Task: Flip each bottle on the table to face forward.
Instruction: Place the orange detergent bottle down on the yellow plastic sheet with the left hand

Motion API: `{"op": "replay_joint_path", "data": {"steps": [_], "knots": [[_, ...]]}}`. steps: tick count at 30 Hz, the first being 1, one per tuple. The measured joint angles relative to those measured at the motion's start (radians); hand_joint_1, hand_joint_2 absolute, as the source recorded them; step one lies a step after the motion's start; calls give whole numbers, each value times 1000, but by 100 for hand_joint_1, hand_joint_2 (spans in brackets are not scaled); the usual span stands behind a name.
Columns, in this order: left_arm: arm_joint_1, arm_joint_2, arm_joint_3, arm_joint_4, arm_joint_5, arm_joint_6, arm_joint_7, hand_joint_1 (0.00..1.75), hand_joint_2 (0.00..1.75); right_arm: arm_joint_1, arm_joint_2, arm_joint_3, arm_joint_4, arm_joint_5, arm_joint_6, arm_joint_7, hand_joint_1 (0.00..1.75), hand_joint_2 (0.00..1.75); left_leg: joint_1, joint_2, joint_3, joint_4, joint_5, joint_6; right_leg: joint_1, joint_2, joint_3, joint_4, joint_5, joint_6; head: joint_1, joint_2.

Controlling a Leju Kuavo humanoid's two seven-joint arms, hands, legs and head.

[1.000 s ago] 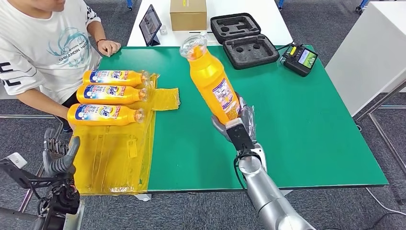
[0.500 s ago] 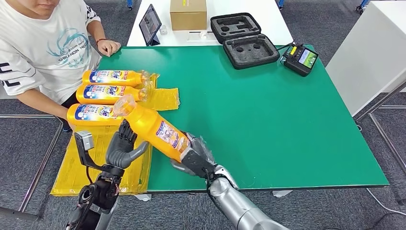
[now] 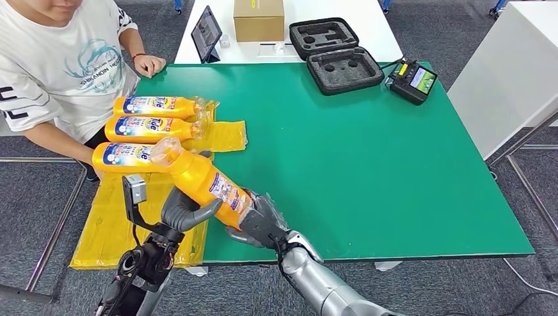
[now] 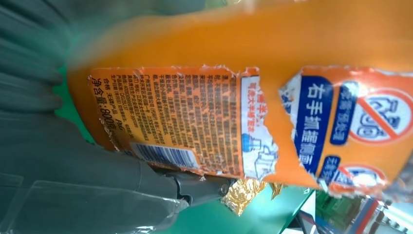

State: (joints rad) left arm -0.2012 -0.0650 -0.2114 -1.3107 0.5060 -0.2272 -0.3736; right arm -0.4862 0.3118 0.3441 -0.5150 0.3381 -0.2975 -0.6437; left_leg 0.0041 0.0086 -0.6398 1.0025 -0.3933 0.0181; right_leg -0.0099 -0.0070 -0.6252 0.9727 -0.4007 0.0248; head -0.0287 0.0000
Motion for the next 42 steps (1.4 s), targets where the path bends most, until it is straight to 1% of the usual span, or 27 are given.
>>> {"op": "replay_joint_path", "data": {"steps": [12, 13, 16, 17, 24, 35, 36, 39, 40, 42], "knots": [[-39, 3, -31, 1, 3, 0, 12, 0, 175, -23, 14, 11, 9, 18, -10, 32, 175, 175, 0, 0, 0, 0, 0, 0, 0, 0, 0, 0, 0, 0, 0, 0], [-40, 3, -31, 1, 3, 0, 12, 27, 175, -23, 14, 11, 9, 18, -10, 32, 175, 175, 0, 0, 0, 0, 0, 0, 0, 0, 0, 0, 0, 0, 0, 0], [-43, 3, -33, 2, 3, 0, 12, 158, 175, -25, 15, 13, 10, 18, -10, 33, 175, 175, 0, 0, 0, 0, 0, 0, 0, 0, 0, 0, 0, 0, 0, 0], [-44, 3, -33, 2, 5, -1, 12, 175, 175, -26, 15, 14, 10, 20, -10, 34, 175, 175, 0, 0, 0, 0, 0, 0, 0, 0, 0, 0, 0, 0, 0, 0], [-50, 4, -43, 5, 19, -14, 9, 175, 175, -32, 16, 22, 14, 48, -11, 53, 175, 175, 0, 0, 0, 0, 0, 0, 0, 0, 0, 0, 0, 0, 0, 0], [-57, 13, -47, 39, 20, -14, 4, 175, 175, -30, 16, 23, 18, 72, -9, 59, 175, 175, 0, 0, 0, 0, 0, 0, 0, 0, 0, 0, 0, 0, 0, 0], [-57, 13, -47, 41, 21, -15, 4, 175, 175, -29, 16, 24, 18, 73, -9, 59, 169, 175, 0, 0, 0, 0, 0, 0, 0, 0, 0, 0, 0, 0, 0, 0], [-53, 14, -47, 42, 25, -16, 5, 175, 175, -28, 16, 24, 19, 76, -8, 60, 39, 175, 0, 0, 0, 0, 0, 0, 0, 0, 0, 0, 0, 0, 0, 0], [-52, 14, -46, 42, 27, -16, 6, 175, 175, -28, 16, 25, 19, 79, -8, 60, 0, 175, 0, 0, 0, 0, 0, 0, 0, 0, 0, 0, 0, 0, 0, 0], [-51, 15, -46, 41, 32, -15, 7, 175, 175, -28, 16, 28, 20, 89, -20, 62, 0, 175, 0, 0, 0, 0, 0, 0, 0, 0, 0, 0, 0, 0, 0, 0]]}}
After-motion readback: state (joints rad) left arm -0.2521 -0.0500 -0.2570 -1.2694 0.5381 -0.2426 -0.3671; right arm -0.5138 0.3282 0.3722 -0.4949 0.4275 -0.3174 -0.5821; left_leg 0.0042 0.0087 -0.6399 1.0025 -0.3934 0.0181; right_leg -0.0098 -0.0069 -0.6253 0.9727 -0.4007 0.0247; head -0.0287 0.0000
